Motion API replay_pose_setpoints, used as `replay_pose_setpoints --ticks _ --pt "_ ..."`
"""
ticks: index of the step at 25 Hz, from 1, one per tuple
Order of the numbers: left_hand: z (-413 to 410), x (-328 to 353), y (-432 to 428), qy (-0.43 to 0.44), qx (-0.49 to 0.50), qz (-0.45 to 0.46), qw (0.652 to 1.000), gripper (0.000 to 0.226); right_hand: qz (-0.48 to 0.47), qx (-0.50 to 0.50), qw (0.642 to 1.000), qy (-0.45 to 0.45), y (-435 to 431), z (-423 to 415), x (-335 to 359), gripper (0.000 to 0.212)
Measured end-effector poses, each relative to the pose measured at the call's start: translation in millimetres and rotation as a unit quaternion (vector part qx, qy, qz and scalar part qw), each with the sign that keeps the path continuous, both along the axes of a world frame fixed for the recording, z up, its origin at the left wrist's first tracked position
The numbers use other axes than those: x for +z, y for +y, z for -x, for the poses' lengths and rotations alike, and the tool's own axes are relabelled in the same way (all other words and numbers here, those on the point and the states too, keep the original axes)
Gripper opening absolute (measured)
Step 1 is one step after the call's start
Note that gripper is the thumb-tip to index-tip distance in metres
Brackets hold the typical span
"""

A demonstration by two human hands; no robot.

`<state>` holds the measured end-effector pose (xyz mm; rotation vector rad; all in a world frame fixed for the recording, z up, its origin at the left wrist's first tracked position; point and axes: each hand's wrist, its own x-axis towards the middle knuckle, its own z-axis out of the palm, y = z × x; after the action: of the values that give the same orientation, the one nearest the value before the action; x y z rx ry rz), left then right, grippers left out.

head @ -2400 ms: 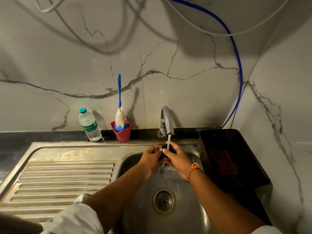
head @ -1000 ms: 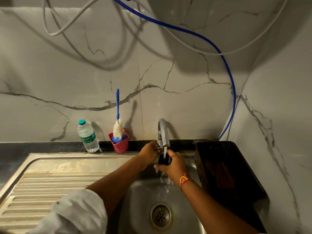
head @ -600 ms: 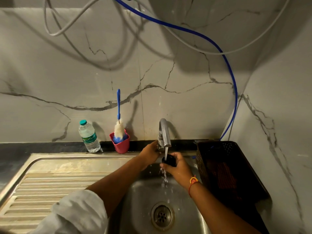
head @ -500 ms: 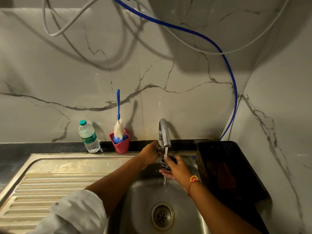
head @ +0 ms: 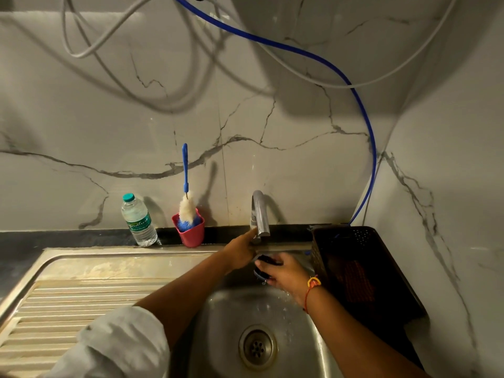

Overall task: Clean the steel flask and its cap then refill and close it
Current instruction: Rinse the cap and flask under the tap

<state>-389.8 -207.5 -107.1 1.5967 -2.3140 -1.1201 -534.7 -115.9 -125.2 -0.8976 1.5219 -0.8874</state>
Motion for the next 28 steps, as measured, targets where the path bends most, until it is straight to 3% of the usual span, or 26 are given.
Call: replay_pose_setpoints --ticks 3,5,10,18,25,28 --pt "-3 4 21 -0.030 0.011 0.029 0.999 0.060 0.049 0.080 0.971 0.221 2 2 1 0.059" --pt "-10 9 38 -0.040 0.028 0.056 0.997 0.063 0.098 0.108 0.945 0.292 5 -1 3 0.056" --pt "-40 20 85 -0.104 0.053 0.088 0.989 0.063 0.168 0.163 0.919 0.318 19 -14 21 0.047" --pt "-97 29 178 -0.250 0.105 0.151 0.951 0.067 0.193 0.280 0.869 0.359 48 -54 31 0.048" --pt "-176 39 233 -0.369 0.115 0.206 0.899 0.068 0.225 0.384 0.832 0.331 76 -148 25 0.054" --pt "-222 44 240 -0.451 0.058 0.203 0.867 0.063 0.232 0.419 0.812 0.332 88 -190 17 0.050"
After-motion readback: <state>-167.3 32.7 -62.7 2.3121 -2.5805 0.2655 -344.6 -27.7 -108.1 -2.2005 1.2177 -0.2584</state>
